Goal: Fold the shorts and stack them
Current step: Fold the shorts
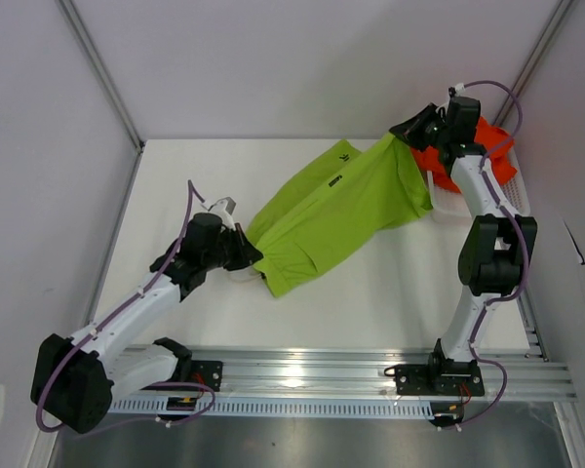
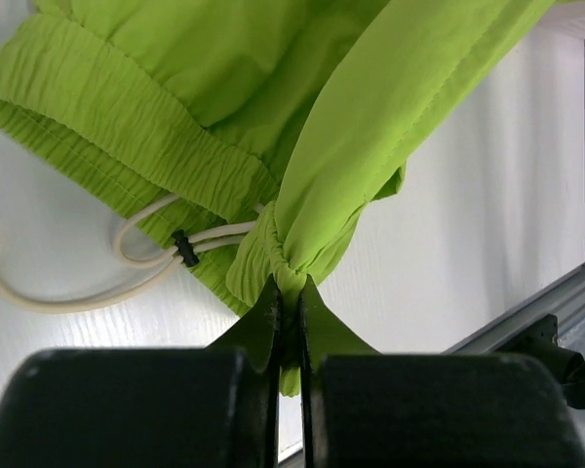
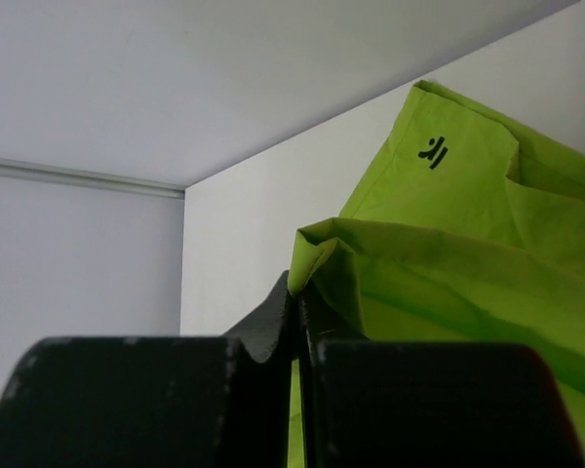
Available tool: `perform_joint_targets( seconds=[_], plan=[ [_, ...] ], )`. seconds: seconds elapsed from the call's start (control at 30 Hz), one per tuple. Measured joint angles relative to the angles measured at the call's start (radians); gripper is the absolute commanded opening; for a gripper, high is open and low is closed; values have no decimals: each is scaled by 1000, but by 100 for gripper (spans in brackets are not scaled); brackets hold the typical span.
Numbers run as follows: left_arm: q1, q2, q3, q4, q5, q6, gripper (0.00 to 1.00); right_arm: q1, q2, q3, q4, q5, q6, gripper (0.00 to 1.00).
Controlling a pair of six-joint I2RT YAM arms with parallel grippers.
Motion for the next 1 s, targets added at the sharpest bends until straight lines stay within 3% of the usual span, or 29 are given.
perform_joint_targets(
  seconds=[0.4,0.8,1.0],
  plan=[
    [99,80,84,8,4,43,0,20,146,145,89,-21,56,0],
    [284,467,220,122,33,8,0,93,567,621,202,-45,140,0],
    [326,627,293,141,38,8,0,100,758,705,296,-5,192,3]
  ],
)
